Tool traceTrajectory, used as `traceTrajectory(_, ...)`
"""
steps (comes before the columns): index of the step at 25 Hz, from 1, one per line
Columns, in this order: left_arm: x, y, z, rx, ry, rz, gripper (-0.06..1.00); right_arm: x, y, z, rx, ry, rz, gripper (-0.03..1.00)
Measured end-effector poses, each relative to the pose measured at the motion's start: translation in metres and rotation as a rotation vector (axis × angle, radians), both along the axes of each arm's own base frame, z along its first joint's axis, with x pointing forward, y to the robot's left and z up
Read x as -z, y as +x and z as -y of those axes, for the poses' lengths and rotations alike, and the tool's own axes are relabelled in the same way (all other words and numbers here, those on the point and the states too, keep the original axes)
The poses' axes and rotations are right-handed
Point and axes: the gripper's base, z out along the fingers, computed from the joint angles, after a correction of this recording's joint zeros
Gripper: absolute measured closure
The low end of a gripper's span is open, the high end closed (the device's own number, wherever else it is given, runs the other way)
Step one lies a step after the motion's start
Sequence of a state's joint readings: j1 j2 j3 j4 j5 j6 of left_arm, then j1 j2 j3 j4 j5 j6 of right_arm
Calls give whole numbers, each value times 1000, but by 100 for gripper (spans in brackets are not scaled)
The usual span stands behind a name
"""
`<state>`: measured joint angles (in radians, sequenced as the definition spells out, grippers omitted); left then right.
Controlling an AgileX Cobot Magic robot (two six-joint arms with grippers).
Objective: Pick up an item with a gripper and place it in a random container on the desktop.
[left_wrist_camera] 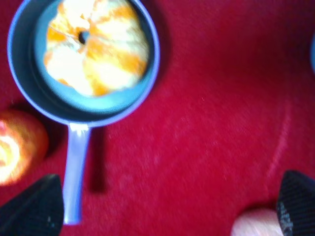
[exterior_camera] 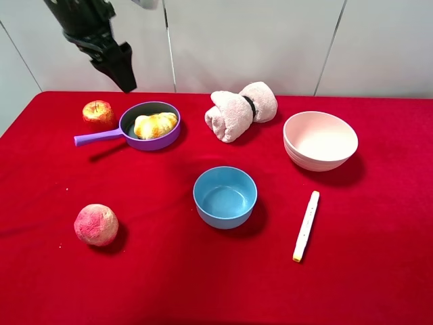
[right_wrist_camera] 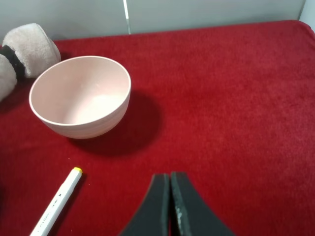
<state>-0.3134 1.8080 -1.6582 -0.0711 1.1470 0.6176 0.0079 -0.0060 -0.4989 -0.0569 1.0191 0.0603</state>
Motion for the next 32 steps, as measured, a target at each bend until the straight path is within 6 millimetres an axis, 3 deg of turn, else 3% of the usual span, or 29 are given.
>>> traceTrajectory(11,-40,-36,-11,-63,-41,59,9,0,0,0,0,0,0,100)
traceTrajectory(32,-73,-184,-55,-300,-208,126,9,0,0,0,0,0,0,100)
